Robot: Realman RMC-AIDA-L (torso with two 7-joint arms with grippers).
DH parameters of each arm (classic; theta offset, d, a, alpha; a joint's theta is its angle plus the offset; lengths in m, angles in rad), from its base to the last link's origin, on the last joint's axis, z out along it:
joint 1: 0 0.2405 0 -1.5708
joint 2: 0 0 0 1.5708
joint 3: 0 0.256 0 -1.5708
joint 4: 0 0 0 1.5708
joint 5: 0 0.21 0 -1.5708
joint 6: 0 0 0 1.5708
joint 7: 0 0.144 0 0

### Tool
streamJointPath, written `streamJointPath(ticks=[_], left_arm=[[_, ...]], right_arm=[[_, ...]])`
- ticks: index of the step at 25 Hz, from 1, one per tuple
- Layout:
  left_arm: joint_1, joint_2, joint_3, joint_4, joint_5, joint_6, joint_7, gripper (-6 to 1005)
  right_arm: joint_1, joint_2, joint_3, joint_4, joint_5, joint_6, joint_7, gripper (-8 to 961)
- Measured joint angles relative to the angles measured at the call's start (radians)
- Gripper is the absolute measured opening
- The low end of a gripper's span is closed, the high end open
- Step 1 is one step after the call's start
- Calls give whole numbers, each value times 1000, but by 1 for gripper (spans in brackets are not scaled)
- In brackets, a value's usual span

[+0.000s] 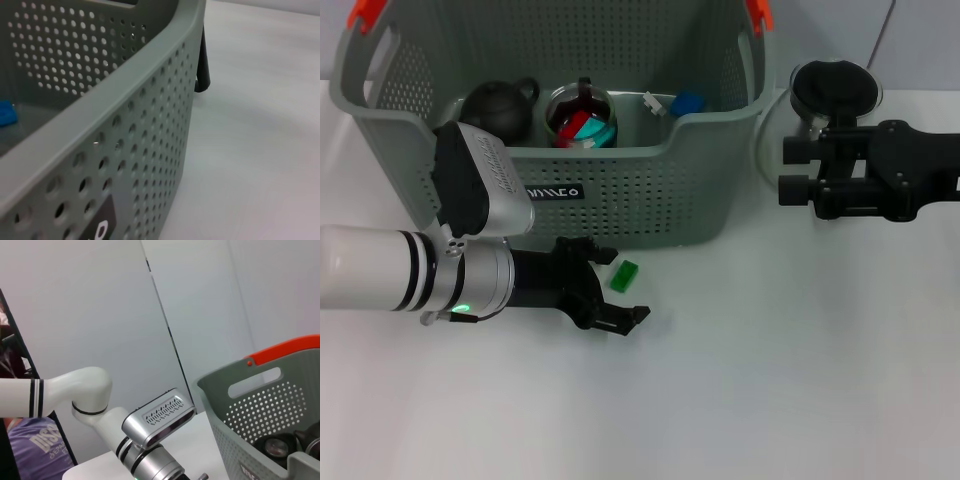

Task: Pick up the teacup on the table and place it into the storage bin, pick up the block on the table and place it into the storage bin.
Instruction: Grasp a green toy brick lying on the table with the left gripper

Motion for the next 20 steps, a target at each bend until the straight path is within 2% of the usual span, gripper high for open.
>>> streamJointPath(ticks=[5,11,12,13,15,18,20], left_arm=[[0,0,1,2,0,-2,0,948],[0,6,1,-9,13,64,-25,948],[1,10,0,-20,21,101,-37,948],[26,28,-23,-87,37,246,-79,948],[46,39,-49,-128,36,307,-96,948],[77,57,-136,-187,32,445,-107,947],[90,79,-215,-202,34,574,-102,947]], right_arm=[[2,1,-5,0,0,-1,-1,685],[3,1,-14,0,-7,-14,-1,685],[3,0,-18,0,-8,-14,0,685],[2,0,-27,0,-9,-14,2,685],[2,-1,-50,0,-9,-11,8,686],[8,2,-97,0,-13,11,13,686],[17,9,-129,0,-25,34,20,686]])
